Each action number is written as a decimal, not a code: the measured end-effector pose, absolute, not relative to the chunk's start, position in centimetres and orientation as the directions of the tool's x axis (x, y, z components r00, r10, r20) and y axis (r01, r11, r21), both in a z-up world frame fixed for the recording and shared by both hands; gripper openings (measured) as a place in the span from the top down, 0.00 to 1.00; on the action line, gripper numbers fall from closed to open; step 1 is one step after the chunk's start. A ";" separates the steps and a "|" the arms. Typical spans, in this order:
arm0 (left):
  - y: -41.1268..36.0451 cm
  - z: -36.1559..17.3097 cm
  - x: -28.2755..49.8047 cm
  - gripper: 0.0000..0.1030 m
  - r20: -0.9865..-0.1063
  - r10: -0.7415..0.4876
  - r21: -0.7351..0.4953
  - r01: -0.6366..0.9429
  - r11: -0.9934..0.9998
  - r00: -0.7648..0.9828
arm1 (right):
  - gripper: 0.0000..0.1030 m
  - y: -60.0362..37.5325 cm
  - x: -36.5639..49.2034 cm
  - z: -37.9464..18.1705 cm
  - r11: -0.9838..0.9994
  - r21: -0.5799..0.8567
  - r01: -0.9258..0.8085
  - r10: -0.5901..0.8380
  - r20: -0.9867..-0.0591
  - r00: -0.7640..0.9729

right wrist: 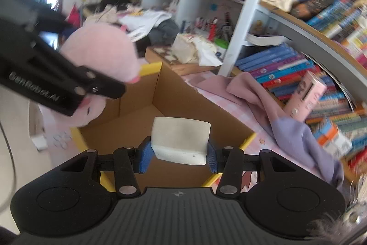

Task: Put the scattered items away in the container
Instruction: 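Lower the pig into the yellow box and open the left tool while the right tool releases the block, then withdraw both tools from the box toward the remaining items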

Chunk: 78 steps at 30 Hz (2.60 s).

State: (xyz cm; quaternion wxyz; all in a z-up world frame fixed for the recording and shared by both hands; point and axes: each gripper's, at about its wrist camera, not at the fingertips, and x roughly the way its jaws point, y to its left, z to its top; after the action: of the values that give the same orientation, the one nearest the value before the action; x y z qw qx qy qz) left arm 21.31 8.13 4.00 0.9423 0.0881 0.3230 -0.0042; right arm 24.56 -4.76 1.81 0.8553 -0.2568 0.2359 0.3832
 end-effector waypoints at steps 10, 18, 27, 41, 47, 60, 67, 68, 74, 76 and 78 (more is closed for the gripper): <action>8.1 -0.3 29.2 0.29 -0.743 0.062 0.256 0.197 0.946 0.667 | 0.56 0.2 30.3 -2.9 0.236 -0.452 -0.860 0.452 -0.732 0.509; 8.8 -2.9 32.6 0.29 -0.802 0.095 0.297 0.256 0.920 0.590 | 0.56 1.8 32.6 -5.7 0.092 -0.465 -0.881 0.367 -0.806 0.464; 8.7 -5.1 34.1 0.23 -0.831 0.124 0.333 0.307 0.892 0.542 | 0.56 2.1 34.2 -6.6 0.063 -0.449 -0.891 0.323 -0.836 0.444; 9.8 -5.0 34.3 0.10 -0.806 0.104 0.350 0.328 0.877 0.582 | 0.32 2.8 32.6 -6.7 0.033 -0.468 -0.883 0.328 -0.830 0.452; 9.7 -3.7 33.1 0.10 -0.772 0.082 0.355 0.320 0.878 0.630 | 0.19 2.5 31.7 -6.3 0.041 -0.481 -0.876 0.347 -0.815 0.464; 7.9 5.0 24.6 0.07 -0.564 0.035 0.347 0.198 0.917 0.825 | 0.19 -2.7 27.9 1.8 0.272 -0.551 -0.789 0.534 -0.595 0.600; 7.5 8.2 17.6 0.04 -0.473 -0.026 0.258 0.167 0.952 0.881 | 0.18 -11.1 24.9 5.7 0.572 -0.404 -0.713 0.544 -0.464 0.699; 7.4 8.3 16.6 0.04 -0.470 -0.028 0.255 0.166 0.953 0.882 | 0.18 -12.6 24.6 6.0 0.623 -0.378 -0.685 0.525 -0.447 0.724; 7.6 8.1 11.8 0.04 -0.476 -0.025 0.205 0.139 0.969 0.879 | 0.18 -21.9 22.0 4.7 0.855 -0.346 -0.387 0.286 -0.308 0.907; 7.6 8.1 10.4 0.04 -0.476 -0.035 0.179 0.135 0.974 0.879 | 0.18 -24.8 21.3 3.3 0.892 -0.375 -0.253 0.156 -0.272 0.950; 7.5 8.0 9.0 0.04 -0.474 -0.042 0.171 0.138 0.976 0.880 | 0.19 -28.4 19.7 2.1 0.899 -0.420 -0.121 0.021 -0.234 0.972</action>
State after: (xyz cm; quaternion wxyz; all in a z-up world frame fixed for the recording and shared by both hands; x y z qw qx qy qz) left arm 9.01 7.55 8.02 0.9643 0.1002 0.2408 -0.0468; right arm 19.70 -28.40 2.14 0.9680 -0.2214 0.1124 0.0367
